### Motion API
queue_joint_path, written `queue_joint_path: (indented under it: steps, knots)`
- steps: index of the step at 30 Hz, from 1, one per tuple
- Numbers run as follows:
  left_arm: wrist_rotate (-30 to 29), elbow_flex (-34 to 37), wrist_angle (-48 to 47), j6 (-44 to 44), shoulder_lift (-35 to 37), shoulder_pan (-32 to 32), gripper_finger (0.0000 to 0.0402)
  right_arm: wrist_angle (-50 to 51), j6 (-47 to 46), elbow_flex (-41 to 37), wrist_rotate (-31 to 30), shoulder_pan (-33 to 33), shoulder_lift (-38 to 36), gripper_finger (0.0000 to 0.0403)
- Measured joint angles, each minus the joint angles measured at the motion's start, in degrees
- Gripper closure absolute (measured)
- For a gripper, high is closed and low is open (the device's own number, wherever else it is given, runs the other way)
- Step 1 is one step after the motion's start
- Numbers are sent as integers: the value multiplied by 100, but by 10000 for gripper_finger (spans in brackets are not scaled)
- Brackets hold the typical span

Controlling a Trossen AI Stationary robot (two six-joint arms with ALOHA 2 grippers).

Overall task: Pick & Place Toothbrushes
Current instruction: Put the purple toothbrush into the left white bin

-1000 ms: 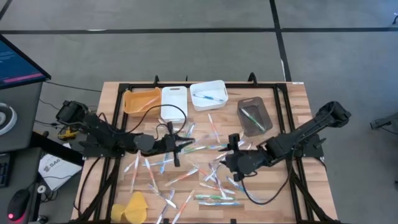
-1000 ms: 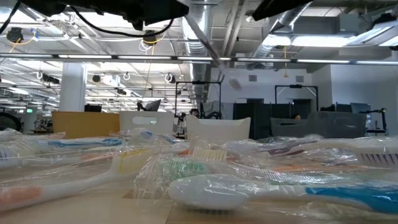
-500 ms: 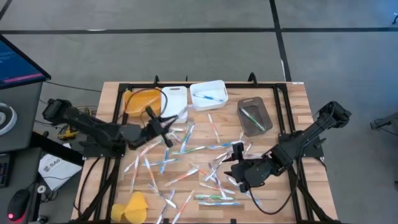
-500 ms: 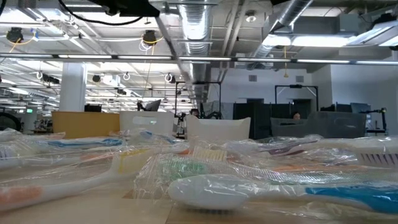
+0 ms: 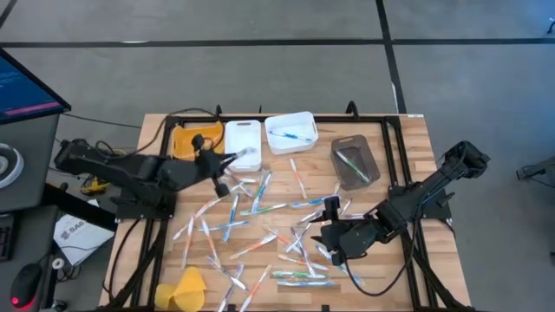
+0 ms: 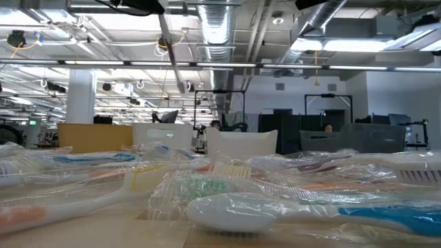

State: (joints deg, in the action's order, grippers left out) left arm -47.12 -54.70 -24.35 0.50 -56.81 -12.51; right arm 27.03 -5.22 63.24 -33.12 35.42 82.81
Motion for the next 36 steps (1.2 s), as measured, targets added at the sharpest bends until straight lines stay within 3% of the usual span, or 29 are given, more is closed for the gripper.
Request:
queue_joint_path:
  steps: [14,20,25,36]
  knots:
    - [1752,-2417,-2850,333,-1233,1927,396,-24,-443,-293,1,15,4,199]
    - [3071,-3094,-3578,325,-1902,2748,396,-356,-592,-476,0,-29,4,198]
    - [3142,-3415,-4291,322,-2524,3245,396,-528,-717,-557,4,32,4,200]
    - [3498,-3438,-4221,-49,-3150,3696,395,-652,-854,-557,4,149,2,204]
